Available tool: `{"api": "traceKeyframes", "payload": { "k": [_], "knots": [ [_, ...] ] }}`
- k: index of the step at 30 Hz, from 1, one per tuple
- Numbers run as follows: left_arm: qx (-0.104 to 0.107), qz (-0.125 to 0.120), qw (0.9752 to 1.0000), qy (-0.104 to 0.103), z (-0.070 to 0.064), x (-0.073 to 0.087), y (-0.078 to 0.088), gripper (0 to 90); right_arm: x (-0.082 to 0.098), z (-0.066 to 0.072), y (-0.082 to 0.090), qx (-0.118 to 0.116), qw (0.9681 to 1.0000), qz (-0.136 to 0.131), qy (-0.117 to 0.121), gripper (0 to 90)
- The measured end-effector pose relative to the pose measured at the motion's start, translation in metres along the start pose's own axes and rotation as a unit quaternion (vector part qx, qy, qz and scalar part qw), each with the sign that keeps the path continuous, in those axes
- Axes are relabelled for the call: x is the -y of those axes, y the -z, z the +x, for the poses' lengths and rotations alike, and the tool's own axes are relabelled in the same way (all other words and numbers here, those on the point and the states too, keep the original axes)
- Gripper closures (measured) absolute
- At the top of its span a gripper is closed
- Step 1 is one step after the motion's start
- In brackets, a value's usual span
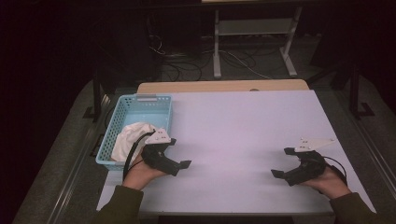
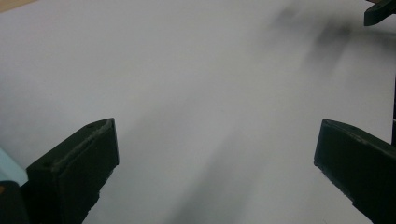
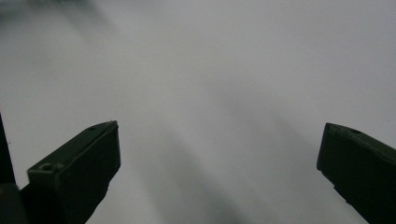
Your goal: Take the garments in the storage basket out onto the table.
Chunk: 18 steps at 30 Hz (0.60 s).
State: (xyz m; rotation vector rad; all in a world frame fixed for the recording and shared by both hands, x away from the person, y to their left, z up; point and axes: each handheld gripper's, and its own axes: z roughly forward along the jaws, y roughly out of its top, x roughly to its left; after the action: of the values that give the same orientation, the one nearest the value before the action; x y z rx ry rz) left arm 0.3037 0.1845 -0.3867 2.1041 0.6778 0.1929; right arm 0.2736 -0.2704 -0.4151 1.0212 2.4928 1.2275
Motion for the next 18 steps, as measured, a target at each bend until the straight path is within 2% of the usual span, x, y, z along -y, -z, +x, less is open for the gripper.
{"api": "traceKeyframes", "payload": {
  "k": [12, 18],
  "knots": [
    [0.001, 0.001, 1.0000, -0.003, -0.0014, -0.0041, -0.0013, 0.0, 0.0026, -0.0007, 0.0022, -0.002, 1.0000, -0.004, -0.003, 0.0],
    [0.003, 0.005, 0.9999, -0.013, -0.0025, -0.0056, -0.0016, 0.0, 0.0030, 0.0009, 0.0025, -0.002, 1.0000, -0.004, -0.001, 0.0]
  ]
}}
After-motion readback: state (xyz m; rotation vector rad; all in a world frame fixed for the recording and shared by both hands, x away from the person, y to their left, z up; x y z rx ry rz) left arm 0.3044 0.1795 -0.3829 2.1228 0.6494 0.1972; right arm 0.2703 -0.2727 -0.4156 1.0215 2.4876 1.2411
